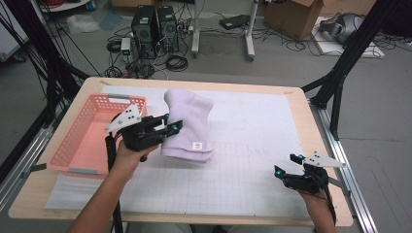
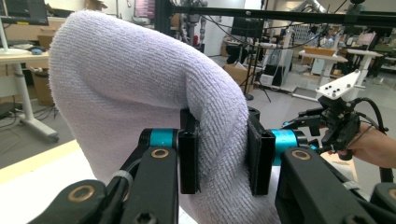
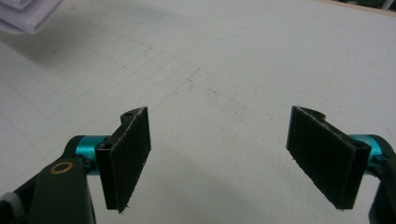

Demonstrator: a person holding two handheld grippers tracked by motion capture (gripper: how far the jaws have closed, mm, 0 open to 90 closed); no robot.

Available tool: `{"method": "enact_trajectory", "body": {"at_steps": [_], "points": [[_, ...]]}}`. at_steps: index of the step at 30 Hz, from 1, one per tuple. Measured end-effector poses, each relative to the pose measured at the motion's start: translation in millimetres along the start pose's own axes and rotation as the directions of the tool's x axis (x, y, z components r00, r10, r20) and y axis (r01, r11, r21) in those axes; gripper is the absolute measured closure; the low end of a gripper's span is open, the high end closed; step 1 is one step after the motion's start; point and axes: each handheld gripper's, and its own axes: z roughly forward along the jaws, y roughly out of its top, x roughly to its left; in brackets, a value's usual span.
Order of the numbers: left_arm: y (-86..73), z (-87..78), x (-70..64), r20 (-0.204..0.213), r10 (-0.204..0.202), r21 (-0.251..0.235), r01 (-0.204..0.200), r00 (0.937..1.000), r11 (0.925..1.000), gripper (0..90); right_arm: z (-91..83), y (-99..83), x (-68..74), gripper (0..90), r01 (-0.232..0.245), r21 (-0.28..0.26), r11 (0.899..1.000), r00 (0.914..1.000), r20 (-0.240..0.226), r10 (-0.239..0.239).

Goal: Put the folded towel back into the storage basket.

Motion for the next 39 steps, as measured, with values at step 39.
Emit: {"method": "enact_trajectory", "body": {"at_steps": [39], "points": [[45.5,-123.0,49.7,-0.122,-0.032,-0.08,0.023,0.992,0.9965,70.9,5.1,3.1,3.0,20.6,-0.004,0.001,1.0,1.0,-0.001,0.004]]}}
